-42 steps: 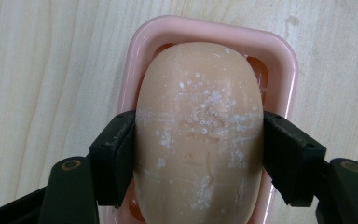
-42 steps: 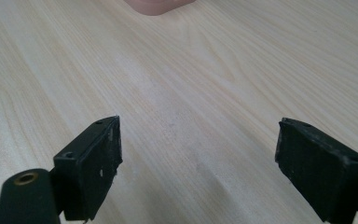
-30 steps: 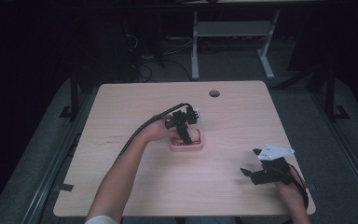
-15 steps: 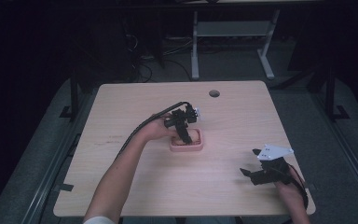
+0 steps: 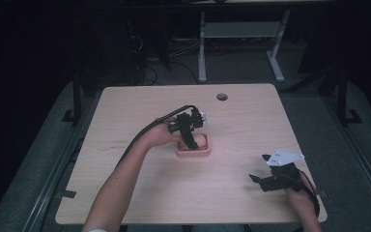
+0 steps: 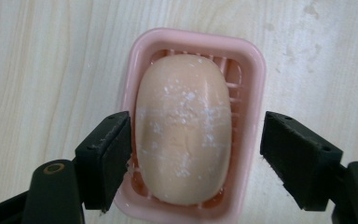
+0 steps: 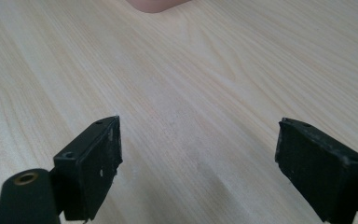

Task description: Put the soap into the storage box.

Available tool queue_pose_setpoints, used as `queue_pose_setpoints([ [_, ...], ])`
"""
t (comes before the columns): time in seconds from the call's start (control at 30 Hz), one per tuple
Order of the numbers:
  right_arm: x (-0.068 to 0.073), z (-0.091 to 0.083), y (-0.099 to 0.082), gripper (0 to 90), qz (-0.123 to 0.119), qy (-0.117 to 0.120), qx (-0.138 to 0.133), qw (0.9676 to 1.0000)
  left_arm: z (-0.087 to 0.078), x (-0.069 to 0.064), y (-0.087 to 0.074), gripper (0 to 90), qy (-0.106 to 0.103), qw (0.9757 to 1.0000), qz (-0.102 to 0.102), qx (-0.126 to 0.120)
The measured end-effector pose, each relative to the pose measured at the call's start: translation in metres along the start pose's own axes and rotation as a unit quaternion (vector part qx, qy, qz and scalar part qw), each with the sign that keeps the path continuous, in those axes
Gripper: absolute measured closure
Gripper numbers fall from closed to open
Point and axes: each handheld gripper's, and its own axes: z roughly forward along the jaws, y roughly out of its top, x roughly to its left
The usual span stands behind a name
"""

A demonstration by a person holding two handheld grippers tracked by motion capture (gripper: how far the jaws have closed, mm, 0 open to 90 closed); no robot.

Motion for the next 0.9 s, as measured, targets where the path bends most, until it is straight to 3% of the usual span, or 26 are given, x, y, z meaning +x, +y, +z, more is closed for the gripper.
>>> queue_pose_setpoints([
  [0.13,0.001,0.001,0.001,14.0,0.000,0.000,0.000,1.0000,-0.004,-0.004,-0.007,23.8,0.004,0.9998,-0.007,-0.015],
  [0.9,0.003,0.002,0.002,14.0,-0.002,-0.002,0.003,1.0000,-0.016,-0.020,-0.047,23.3,0.012,0.9989,-0.033,-0.031],
])
